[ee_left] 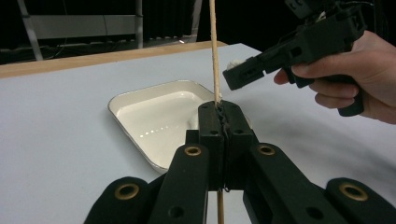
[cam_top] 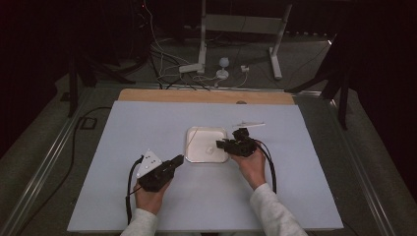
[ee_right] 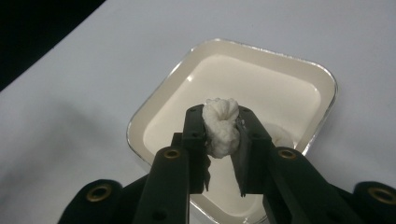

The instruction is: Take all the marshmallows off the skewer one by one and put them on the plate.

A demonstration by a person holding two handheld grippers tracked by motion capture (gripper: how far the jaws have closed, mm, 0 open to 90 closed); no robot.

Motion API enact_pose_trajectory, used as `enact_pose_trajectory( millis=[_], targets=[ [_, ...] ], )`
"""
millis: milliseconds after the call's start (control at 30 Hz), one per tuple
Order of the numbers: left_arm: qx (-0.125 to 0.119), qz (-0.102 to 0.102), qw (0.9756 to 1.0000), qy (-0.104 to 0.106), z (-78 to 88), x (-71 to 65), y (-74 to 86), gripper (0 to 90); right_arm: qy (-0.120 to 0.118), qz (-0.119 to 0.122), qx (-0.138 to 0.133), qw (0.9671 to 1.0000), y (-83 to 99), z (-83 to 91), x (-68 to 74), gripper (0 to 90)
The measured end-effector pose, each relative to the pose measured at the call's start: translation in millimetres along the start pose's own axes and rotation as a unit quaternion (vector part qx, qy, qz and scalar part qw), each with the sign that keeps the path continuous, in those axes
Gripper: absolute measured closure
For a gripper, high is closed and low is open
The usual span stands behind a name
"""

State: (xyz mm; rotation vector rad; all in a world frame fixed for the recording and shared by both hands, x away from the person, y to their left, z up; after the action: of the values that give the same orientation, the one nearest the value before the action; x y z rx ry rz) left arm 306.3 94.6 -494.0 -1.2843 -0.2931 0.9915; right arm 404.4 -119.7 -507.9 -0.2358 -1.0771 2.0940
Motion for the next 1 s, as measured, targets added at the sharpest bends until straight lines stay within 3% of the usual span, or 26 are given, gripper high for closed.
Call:
enact_pose_trajectory(
  millis=[133, 300, 433, 567, 667, 800, 1000],
  targets=[
    [0.001, 0.001, 1.0000, 0.000, -0.1, 0.4, 0.1, 90.0, 0.004, 0.004, 0.011, 0.9999, 3.6, -3.1, 0.3, 71.6],
    [0.001, 0.002, 1.0000, -0.001, 0.0, 0.7, 0.0, 90.0, 0.013, 0.011, 0.008, 0.9998, 3.4, -7.1, 2.1, 30.4],
    [-0.001, 0.006, 1.0000, -0.002, 0.0, 1.1, -0.3, 90.0, 0.020, 0.019, -0.012, 0.9995, -0.2, -2.6, 4.3, 12.6],
    [-0.002, 0.014, 0.9999, -0.001, -0.6, 0.9, -1.7, 90.0, 0.003, 0.031, -0.031, 0.9990, -3.9, 6.3, 10.0, 0.6],
    [-0.005, 0.019, 0.9998, -0.003, -1.0, 0.8, -5.8, 90.0, -0.011, 0.036, -0.049, 0.9981, -6.1, 14.5, 13.1, 0.0],
    [-0.006, 0.028, 0.9996, -0.003, -2.2, 2.1, -11.0, 90.0, -0.004, 0.045, -0.066, 0.9968, -7.0, 26.7, 13.6, 0.0],
    [-0.007, 0.037, 0.9993, -0.009, -9.1, 3.8, -21.5, 90.0, -0.010, 0.054, -0.072, 0.9959, -3.1, 41.4, 13.4, 0.0]
  ],
)
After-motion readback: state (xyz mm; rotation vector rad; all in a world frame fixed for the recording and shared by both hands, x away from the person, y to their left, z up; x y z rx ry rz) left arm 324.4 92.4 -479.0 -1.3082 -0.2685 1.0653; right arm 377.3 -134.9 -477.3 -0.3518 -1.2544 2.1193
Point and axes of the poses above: each handheld gripper's, and its own axes: z roughly backward along the jaws, y roughly out of its underside, x roughly to its left, the point moved 6 cm from there along -z, roughly forward along the jaws, and after that the axes turned 11 degrees about z, right-handed, at the moved point
